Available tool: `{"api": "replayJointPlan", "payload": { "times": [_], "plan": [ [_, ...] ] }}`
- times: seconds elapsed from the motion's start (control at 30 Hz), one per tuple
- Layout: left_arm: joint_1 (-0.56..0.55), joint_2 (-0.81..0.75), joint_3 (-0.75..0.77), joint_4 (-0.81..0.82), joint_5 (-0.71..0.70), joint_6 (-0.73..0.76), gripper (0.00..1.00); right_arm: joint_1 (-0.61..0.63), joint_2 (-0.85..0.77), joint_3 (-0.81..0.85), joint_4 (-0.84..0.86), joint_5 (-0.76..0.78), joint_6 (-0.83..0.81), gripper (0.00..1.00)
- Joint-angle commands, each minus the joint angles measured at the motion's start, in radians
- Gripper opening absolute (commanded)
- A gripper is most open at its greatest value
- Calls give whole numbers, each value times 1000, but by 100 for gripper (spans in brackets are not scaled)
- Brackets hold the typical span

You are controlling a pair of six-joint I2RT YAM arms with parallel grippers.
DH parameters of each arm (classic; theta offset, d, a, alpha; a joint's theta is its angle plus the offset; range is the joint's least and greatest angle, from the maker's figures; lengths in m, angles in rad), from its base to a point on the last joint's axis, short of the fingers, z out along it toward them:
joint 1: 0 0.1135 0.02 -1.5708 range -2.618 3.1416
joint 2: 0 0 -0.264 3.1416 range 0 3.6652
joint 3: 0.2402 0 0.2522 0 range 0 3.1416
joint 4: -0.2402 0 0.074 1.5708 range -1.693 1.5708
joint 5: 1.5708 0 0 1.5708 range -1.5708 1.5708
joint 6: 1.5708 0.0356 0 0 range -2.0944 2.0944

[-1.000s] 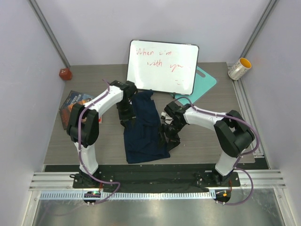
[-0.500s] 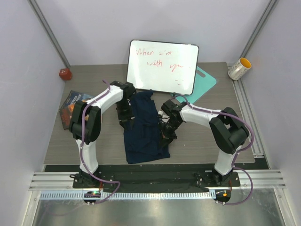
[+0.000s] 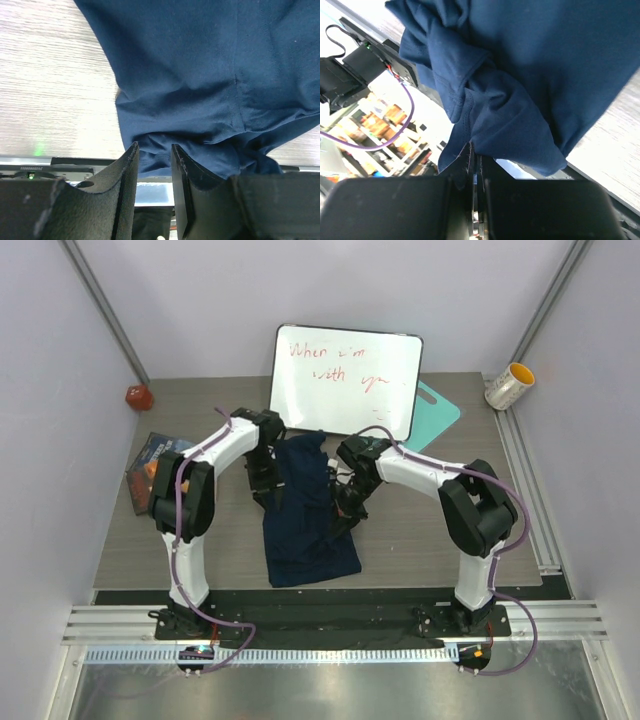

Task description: Fold and stack the t-shirts

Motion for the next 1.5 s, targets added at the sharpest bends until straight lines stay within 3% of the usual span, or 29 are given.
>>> {"api": "replayJointPlan", "payload": {
  "times": [0.0, 0.4, 0.7, 0.8, 0.93, 1.27, 1.47],
  "plan": [
    [19, 3, 39, -12, 3, 25, 33, -42, 27, 27, -21, -55, -7, 1],
    [37, 19, 90, -42, -1, 29, 32, -190, 81, -13, 32, -69, 71, 1],
    [37, 56, 165, -72, 2, 30, 32, -213, 140, 44, 78, -122, 119, 2],
    [37, 65, 178, -77, -1, 30, 31, -220, 154, 56, 79, -139, 125, 5],
    [39, 77, 178, -77, 0, 32, 31, -223, 170, 82, 77, -168, 108, 26],
    [37, 97, 165, -69, 5, 36, 31, -224, 78, -7, 29, -124, 22, 37],
    [39, 114, 179, -71, 12, 38, 31, -224, 96, 31, 37, -168, 18, 37]
  ]
}}
